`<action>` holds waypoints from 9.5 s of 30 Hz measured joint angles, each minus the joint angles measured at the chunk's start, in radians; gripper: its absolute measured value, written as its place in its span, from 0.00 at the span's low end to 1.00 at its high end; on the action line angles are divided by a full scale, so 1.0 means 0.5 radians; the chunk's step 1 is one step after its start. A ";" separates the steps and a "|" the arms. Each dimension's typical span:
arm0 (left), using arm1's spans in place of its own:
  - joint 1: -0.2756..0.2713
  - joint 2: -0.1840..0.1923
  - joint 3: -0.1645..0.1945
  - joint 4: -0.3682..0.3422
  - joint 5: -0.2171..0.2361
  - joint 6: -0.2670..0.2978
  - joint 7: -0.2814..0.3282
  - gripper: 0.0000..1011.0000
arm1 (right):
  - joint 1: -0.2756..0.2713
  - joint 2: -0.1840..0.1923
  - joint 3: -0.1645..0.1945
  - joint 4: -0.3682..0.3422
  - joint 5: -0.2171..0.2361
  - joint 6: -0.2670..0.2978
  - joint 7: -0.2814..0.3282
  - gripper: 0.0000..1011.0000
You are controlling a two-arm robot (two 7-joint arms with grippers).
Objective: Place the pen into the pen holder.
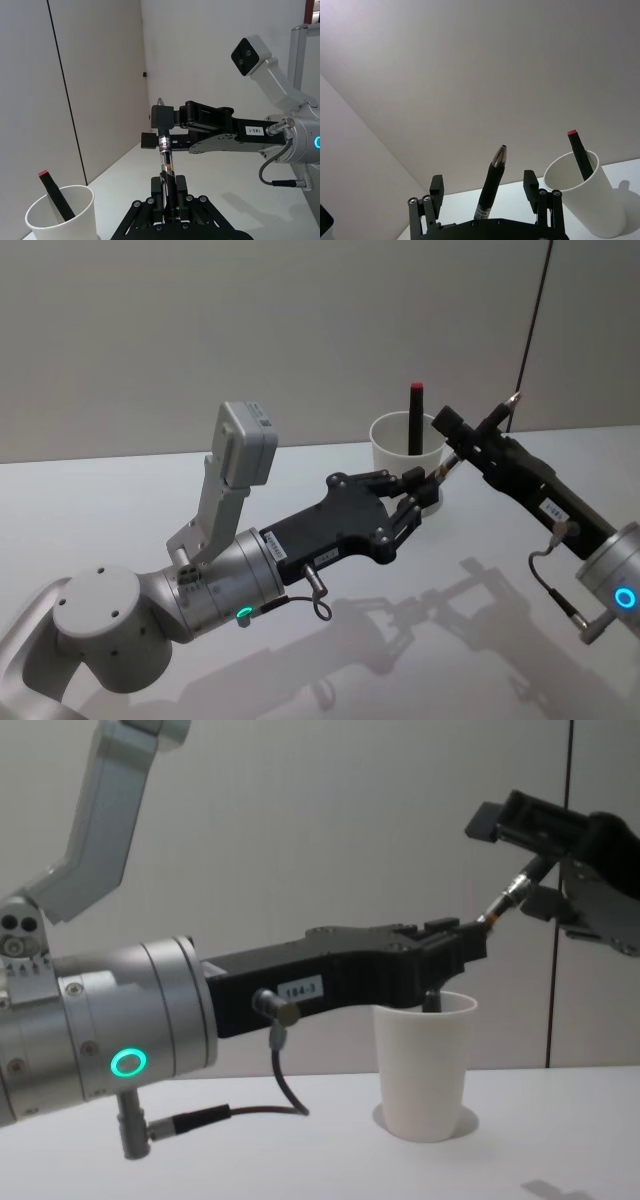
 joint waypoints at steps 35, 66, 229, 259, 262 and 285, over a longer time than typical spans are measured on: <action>0.000 0.000 0.000 0.000 0.000 0.000 0.000 0.16 | -0.037 0.047 0.012 -0.053 0.077 -0.047 -0.016 0.38; 0.000 0.000 -0.001 0.000 -0.001 -0.001 0.000 0.38 | -0.039 0.050 0.013 -0.056 0.081 -0.050 -0.020 0.13; 0.000 0.000 0.000 0.000 0.000 0.000 0.000 0.99 | 0.912 -0.476 -0.227 1.411 -1.479 -0.675 0.187 0.77; 0.000 0.000 0.000 0.000 0.000 0.000 0.000 0.99 | 0.705 -0.341 -0.179 1.034 -1.337 -0.616 0.156 0.99; 0.000 0.000 0.000 0.000 0.000 0.000 0.000 0.99 | 0.646 -0.302 -0.167 0.943 -1.312 -0.601 0.136 0.99; -0.004 0.009 0.013 0.007 0.034 -0.007 0.103 0.99 | 0.425 -0.176 -0.110 0.669 -1.279 -0.524 0.025 0.99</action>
